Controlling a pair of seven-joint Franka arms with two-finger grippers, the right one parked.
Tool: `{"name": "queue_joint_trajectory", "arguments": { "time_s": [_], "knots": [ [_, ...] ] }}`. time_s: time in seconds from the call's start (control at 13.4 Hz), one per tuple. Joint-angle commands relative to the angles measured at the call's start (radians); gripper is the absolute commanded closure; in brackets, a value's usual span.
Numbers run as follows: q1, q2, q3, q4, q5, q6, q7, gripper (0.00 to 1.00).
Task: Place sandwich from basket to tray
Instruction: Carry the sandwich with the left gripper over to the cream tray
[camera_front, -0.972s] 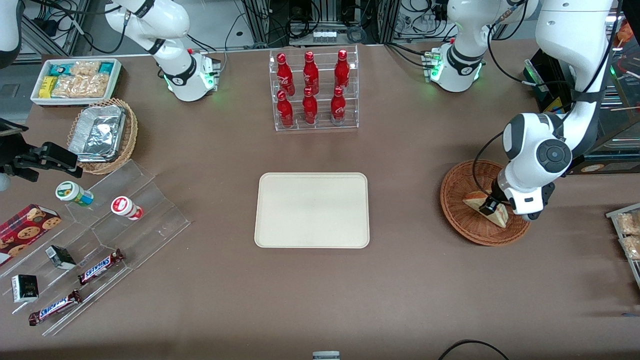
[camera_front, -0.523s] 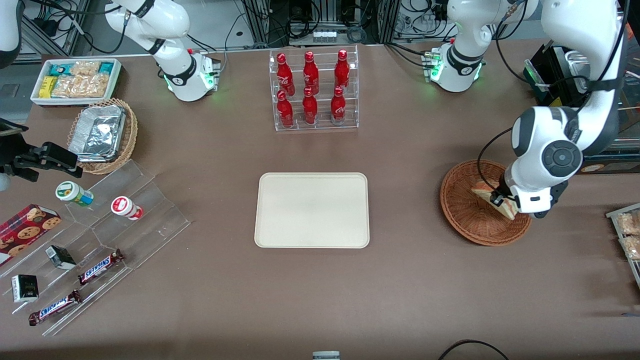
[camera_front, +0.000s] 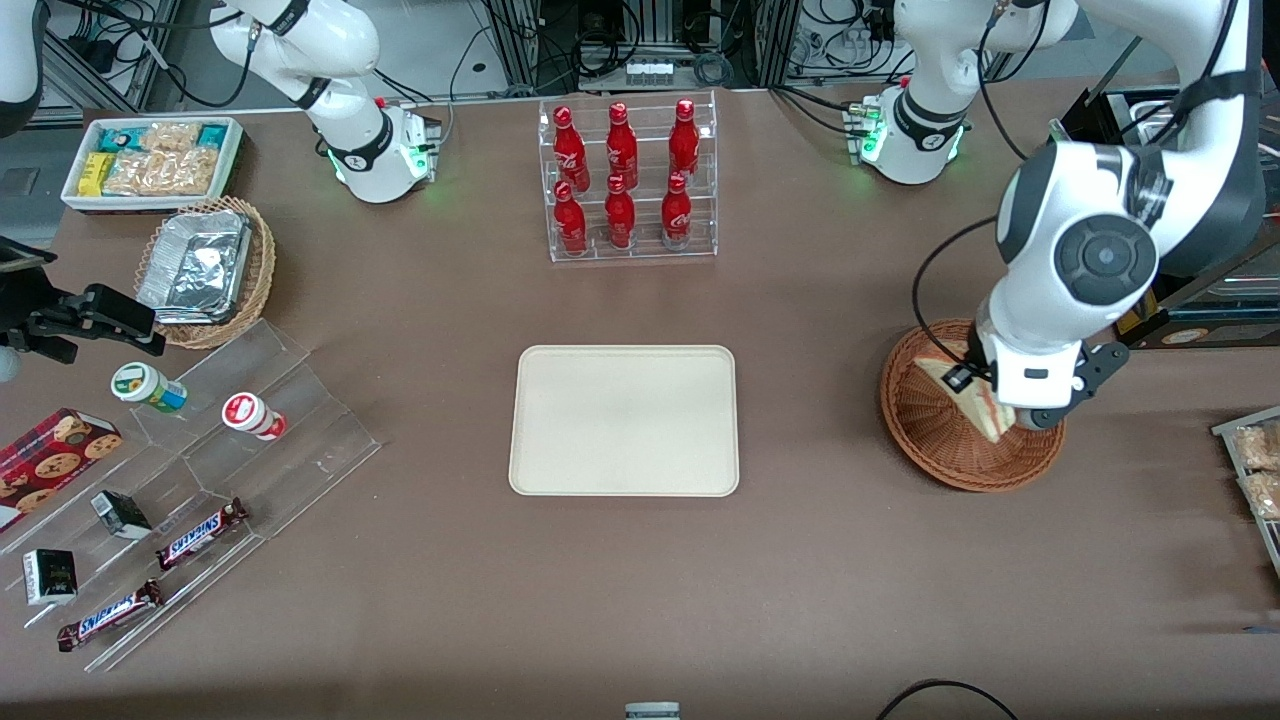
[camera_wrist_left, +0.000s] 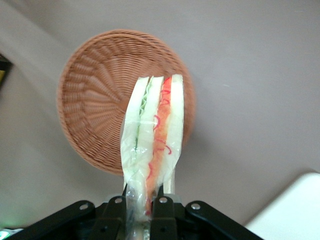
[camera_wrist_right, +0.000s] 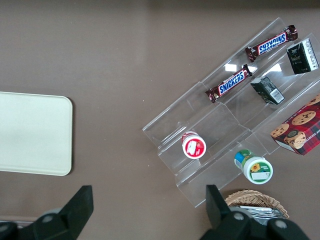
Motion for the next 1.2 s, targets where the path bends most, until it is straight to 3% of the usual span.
{"name": "queue_joint_trajectory", "arguments": {
  "time_s": [0.0, 0.15, 0.6, 1.12],
  "knots": [
    [-0.05, 0.023, 0.009, 0.111, -0.047, -0.05, 0.029, 0.88],
    [-0.08, 0.046, 0.007, 0.136, -0.059, -0.04, 0.086, 0.88],
    [-0.246, 0.3, 0.009, 0.351, -0.062, -0.009, 0.095, 0.88],
    [-0.364, 0.435, 0.009, 0.355, -0.001, 0.153, 0.106, 0.88]
  ]
}}
